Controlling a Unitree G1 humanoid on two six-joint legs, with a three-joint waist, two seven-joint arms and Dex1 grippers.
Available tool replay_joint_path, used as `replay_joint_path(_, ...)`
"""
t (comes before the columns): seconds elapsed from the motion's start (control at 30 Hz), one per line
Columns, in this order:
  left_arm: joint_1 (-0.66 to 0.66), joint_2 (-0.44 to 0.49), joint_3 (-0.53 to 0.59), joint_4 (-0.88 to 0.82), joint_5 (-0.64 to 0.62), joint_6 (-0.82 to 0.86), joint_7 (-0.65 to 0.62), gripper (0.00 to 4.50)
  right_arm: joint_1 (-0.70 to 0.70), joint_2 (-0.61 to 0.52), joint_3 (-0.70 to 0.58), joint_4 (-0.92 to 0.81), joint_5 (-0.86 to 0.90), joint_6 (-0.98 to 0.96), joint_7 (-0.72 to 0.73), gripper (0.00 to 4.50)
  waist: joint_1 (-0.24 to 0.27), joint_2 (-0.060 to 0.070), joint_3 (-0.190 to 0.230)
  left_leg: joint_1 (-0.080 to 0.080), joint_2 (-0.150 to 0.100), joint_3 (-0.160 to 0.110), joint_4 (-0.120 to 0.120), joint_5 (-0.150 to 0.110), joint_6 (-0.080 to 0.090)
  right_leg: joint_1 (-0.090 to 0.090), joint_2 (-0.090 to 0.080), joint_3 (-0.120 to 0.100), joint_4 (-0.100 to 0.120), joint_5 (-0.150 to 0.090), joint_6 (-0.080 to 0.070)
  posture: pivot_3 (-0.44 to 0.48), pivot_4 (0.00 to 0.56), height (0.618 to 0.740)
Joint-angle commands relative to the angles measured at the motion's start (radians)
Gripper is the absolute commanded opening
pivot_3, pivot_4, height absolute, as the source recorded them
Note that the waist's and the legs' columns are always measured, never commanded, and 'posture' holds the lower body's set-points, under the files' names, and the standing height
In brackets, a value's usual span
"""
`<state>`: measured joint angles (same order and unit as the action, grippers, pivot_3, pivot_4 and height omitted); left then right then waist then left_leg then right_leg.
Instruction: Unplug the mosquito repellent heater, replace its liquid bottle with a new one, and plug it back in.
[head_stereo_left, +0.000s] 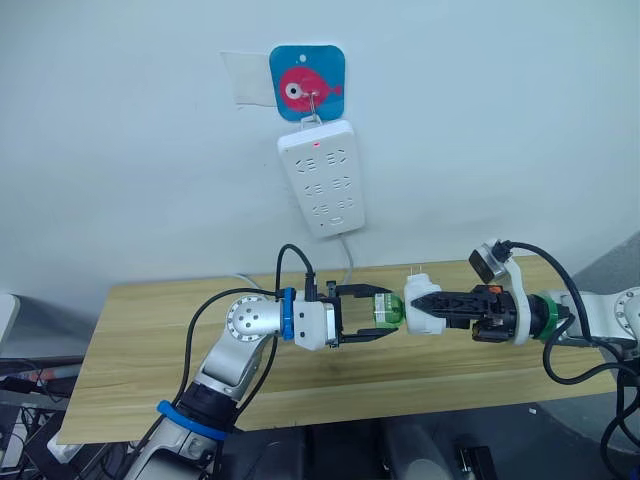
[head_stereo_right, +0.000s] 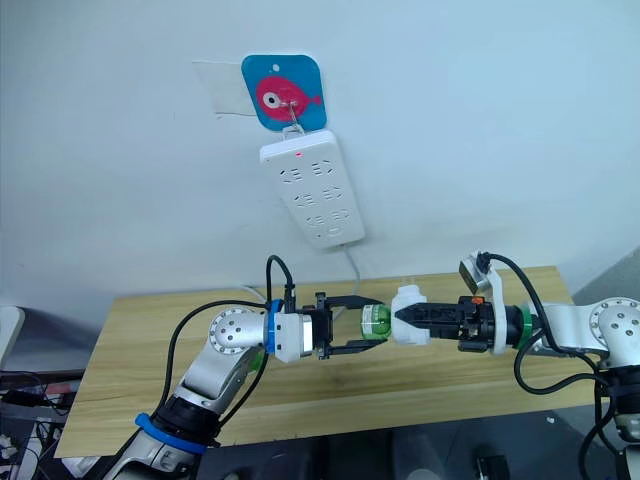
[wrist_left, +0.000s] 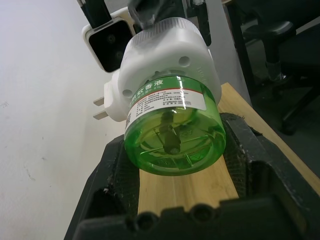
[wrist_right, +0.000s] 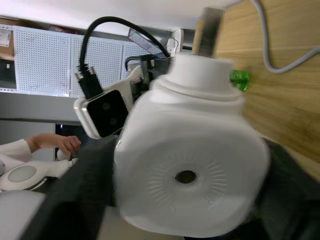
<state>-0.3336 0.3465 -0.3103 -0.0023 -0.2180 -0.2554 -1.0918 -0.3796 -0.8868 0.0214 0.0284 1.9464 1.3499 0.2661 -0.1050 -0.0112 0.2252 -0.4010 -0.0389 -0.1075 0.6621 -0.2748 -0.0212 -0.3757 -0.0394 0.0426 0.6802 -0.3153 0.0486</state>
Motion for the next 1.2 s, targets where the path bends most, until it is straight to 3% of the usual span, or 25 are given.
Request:
replay_joint_path(0.03,-0.002,-0.005,-0.003,-0.032,-0.007,-0.011,0.006,2.22,-0.006,0.004,-0.026,-0.013,0.026,0.001,0.003,3.04,0.000,0.000,0.003,0.000,0.000,0.000,0.000,0.000,0.000,0.000,0.000,0.000,0.000,0.000,0.000,-0.166,0.255,0.740)
replay_joint_path(0.3,0.018,0.005,-0.012,-0.063,-0.005,0.000,0.007,2.22,-0.007,0.004,-0.027,-0.020,0.026,0.007,0.006,3.04,0.000,-0.001,0.012,0.000,0.000,0.000,0.000,0.000,0.000,0.000,0.000,0.000,0.000,0.000,0.000,-0.162,0.255,0.740)
replay_joint_path(0.37,0.017,0.005,-0.010,-0.088,-0.039,0.074,0.009,2.22,-0.009,-0.012,-0.026,-0.040,0.026,0.010,0.018,3.04,0.000,-0.001,0.014,0.000,0.000,0.000,0.000,0.000,0.000,0.000,0.000,0.000,0.000,0.000,0.000,-0.162,0.255,0.740)
replay_joint_path(0.43,0.016,0.006,-0.003,-0.141,-0.125,0.239,0.018,2.22,-0.012,-0.024,-0.030,-0.051,0.026,0.010,0.027,3.04,0.000,-0.001,0.014,0.000,0.000,0.000,0.000,0.000,0.000,0.000,0.000,0.000,0.000,0.000,0.000,-0.162,0.255,0.740)
replay_joint_path(0.53,-0.014,0.074,0.010,-0.272,-0.372,0.670,0.016,2.22,-0.010,-0.072,-0.040,-0.134,-0.045,0.038,0.076,3.04,-0.003,-0.001,0.018,0.000,0.000,-0.001,0.000,0.000,0.000,-0.001,0.000,0.000,0.000,0.000,0.000,-0.167,0.257,0.740)
replay_joint_path(0.6,-0.053,0.089,0.054,-0.311,-0.559,0.937,0.085,2.22,-0.007,-0.079,-0.048,-0.158,-0.100,0.035,0.122,3.04,-0.005,-0.001,0.018,-0.001,0.000,-0.002,0.000,0.000,0.000,-0.001,0.000,-0.001,0.000,0.000,0.000,-0.167,0.257,0.740)
replay_joint_path(0.67,-0.123,0.090,0.134,-0.218,-0.848,1.279,0.188,2.22,-0.001,-0.078,-0.052,-0.179,-0.154,0.032,0.170,3.04,-0.004,-0.002,0.018,-0.001,0.001,-0.003,0.000,0.000,0.000,-0.001,0.000,-0.002,0.000,0.000,0.000,-0.171,0.255,0.740)
replay_joint_path(0.73,-0.183,0.082,0.202,-0.057,-1.050,1.531,0.245,2.22,0.005,-0.076,-0.055,-0.192,-0.178,0.033,0.208,3.04,-0.006,-0.002,0.019,-0.001,0.000,-0.003,0.001,0.000,0.000,-0.001,0.001,-0.003,0.001,0.000,0.000,-0.171,0.255,0.740)
replay_joint_path(0.9,-0.233,0.063,0.254,0.133,-1.149,1.765,0.322,2.22,0.008,-0.083,-0.048,-0.181,-0.176,0.031,0.229,3.04,-0.008,-0.004,0.020,-0.001,-0.001,0.000,0.000,0.000,0.000,-0.002,0.004,-0.004,0.000,0.000,0.001,-0.180,0.254,0.740)
replay_joint_path(1.13,-0.222,0.041,0.269,0.092,-1.135,1.796,0.332,2.22,0.010,-0.083,-0.035,-0.165,-0.174,0.029,0.234,3.04,-0.006,-0.004,0.020,-0.001,0.000,0.000,0.001,0.000,0.000,-0.003,0.000,-0.001,0.001,0.000,0.001,-0.173,0.254,0.740)
replay_joint_path(1.2,-0.228,0.031,0.292,0.098,-1.143,1.797,0.349,2.95,0.009,-0.081,-0.034,-0.163,-0.177,0.026,0.234,3.04,-0.005,-0.004,0.020,-0.001,0.000,0.000,0.001,0.000,0.000,-0.003,0.000,-0.001,0.001,0.000,0.001,-0.165,0.252,0.740)
